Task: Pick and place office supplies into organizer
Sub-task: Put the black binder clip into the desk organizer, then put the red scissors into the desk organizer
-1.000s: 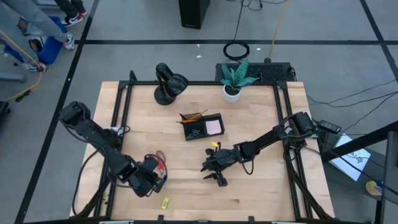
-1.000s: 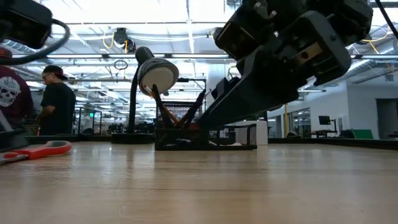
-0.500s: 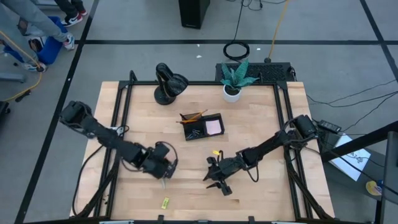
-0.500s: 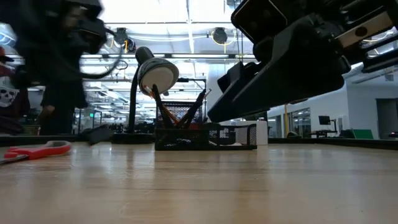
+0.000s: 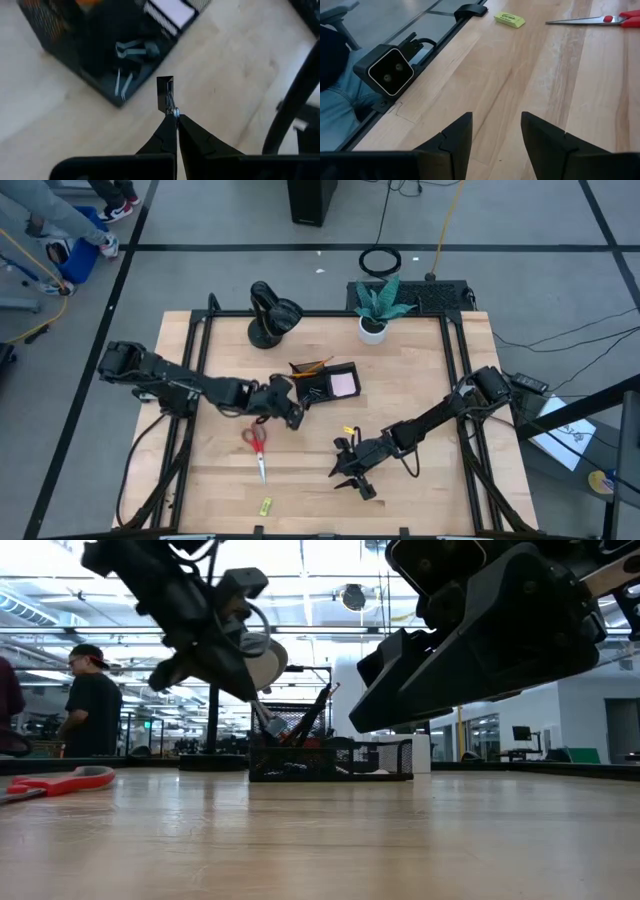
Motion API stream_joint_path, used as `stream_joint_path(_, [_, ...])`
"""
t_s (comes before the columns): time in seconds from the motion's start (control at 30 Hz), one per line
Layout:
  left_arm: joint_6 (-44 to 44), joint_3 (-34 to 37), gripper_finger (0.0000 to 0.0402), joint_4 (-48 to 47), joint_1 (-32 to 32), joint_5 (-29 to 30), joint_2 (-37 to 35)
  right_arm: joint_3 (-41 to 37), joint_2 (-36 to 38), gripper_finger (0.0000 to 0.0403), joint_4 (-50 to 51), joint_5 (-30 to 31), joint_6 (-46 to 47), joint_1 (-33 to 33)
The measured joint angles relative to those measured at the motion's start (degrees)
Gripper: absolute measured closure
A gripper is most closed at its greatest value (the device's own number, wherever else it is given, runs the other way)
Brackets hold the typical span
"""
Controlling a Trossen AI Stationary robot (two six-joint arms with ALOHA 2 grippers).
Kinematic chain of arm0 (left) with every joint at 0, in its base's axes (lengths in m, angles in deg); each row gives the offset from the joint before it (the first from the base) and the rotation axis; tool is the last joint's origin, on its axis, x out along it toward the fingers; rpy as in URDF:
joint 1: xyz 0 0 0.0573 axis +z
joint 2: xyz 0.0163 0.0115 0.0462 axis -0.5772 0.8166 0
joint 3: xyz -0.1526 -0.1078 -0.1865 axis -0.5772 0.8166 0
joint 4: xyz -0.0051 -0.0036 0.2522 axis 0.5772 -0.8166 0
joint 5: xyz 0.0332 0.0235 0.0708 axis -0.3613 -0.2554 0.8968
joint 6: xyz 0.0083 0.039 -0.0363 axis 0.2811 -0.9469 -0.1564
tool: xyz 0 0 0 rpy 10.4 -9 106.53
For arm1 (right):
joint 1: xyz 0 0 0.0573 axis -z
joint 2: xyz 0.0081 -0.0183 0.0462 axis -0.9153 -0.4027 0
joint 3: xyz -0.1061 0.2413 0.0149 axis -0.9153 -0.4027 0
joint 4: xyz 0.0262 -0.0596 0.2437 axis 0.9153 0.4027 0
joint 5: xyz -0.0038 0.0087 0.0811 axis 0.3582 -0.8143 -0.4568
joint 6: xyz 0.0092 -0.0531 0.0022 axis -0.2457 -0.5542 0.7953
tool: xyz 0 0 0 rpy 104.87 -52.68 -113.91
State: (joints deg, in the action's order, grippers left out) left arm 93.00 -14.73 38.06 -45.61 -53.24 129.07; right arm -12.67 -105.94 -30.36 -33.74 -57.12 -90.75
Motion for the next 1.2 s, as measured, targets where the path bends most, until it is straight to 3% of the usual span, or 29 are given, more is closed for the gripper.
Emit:
stream_joint_path(0.3, [-2.26,0.0,0.0392,0.84,7.17,-1.13,-0.02,0.0,0.0,0.0243,0.0,0.0,-0.01,0.01])
stream_joint_path(0.43, [-3.75,0.0,0.0394,3.28,8.7,-4.47,-0.02,0.0,0.0,0.0243,0.0,0.0,-0.01,0.01])
stream_joint_path(0.67, [-6.72,0.0,0.0382,8.88,9.1,-6.06,-0.02,0.0,0.0,0.0243,-0.11,0.0,0.17,0.01])
stream_joint_path(1.03, [-3.91,-0.02,0.0376,5.9,9.75,-5.2,-0.07,0.0,0.0,0.0243,-1.2,-0.13,0.21,0.01])
stream_joint_path(1.2, [-3.88,-0.02,0.0335,6.04,9.45,-4.36,-0.07,0.0,0.0,0.0243,-1.27,-0.13,0.21,0.01])
